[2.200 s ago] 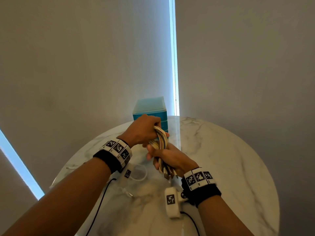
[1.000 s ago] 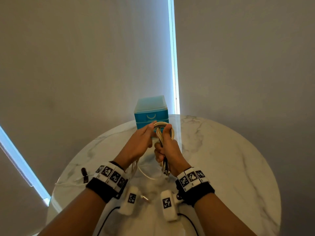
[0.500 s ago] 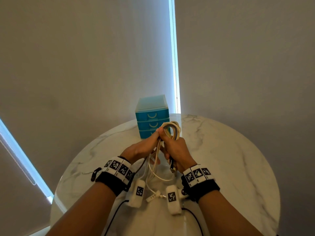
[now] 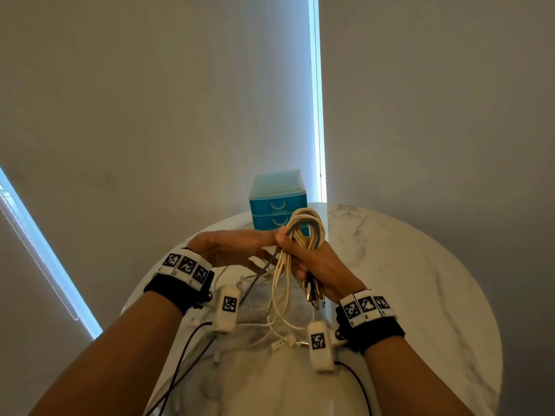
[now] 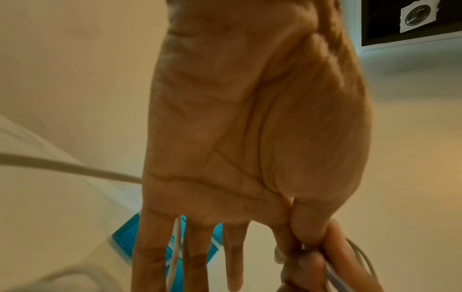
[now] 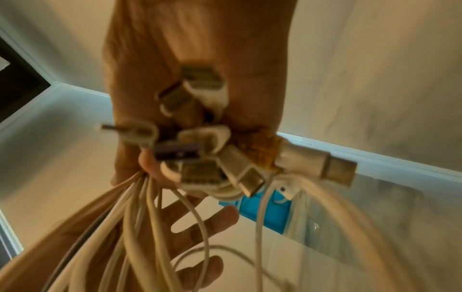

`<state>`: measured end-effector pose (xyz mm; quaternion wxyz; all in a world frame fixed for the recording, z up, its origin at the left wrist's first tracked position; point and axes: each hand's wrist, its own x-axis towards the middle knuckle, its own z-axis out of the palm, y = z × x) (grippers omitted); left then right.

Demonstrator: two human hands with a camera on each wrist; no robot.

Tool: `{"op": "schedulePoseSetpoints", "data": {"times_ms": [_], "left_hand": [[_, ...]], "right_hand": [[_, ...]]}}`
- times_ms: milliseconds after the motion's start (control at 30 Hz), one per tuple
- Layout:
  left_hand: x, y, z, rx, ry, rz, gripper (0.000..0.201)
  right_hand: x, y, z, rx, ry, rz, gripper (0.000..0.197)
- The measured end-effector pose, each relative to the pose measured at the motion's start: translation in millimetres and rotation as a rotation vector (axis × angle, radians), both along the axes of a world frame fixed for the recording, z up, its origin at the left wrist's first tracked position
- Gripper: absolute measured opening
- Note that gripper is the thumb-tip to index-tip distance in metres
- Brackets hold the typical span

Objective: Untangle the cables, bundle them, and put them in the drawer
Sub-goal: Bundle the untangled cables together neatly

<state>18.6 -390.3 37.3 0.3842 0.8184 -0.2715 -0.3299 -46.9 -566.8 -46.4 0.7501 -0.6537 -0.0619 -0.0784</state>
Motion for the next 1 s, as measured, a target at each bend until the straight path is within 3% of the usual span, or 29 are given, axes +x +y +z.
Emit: {"op": "schedulePoseSetpoints", "data": {"times_ms": [100,233,333,433,500,567,667,767,900,1000], "left_hand": [[1.0,7.8,4.9,0.038,-0.039,-0.031,0.058],[3.0,11.9,23.6,0.079,-0.293,0.056,0.042],[1.5,6.6,37.2,-0.006,-0.594,0.09,0.054],[-13.2,-12.3,35.7,0.098,-0.952,-0.111,0.084],[-19.7,-29.1,30.7,0.235,-1.235,-0.197,0.08],[-21.7,-39.7,34.6,0.256,-1.401,-0.203,0.067],[-23.0,-43.4,52.0,0.289,-1.495,-0.218,0.047],[-27.0,-44.4,63.9,0.356,-1.544,-0.263,0.042],[-37.2,-49.6,74.7,0.433,-1.573,-0.34,0.034],[-46.6,-51.1,81.8,0.474,-1.575,-0.396,0.026]], "right_hand": [[-3.2,1.6,3.3,-0.032,-0.053,0.058,0.038],[-2.1,6.2,4.8,-0.102,-0.038,-0.056,0.032],[1.3,6.1,1.0,-0.133,0.02,-0.21,0.034],[3.3,6.5,-1.0,-0.198,-0.044,-0.267,0.031],[2.9,10.3,0.4,-0.279,-0.064,-0.272,0.029],[3.5,13.0,0.3,-0.303,-0.056,-0.281,0.025],[1.1,11.9,3.9,-0.288,-0.052,-0.311,0.022],[-1.1,12.5,7.0,-0.391,-0.054,-0.315,0.016],[-2.8,13.4,12.4,-0.396,-0.037,-0.243,0.033],[-8.1,13.1,19.0,-0.393,-0.036,-0.18,0.007]]}}
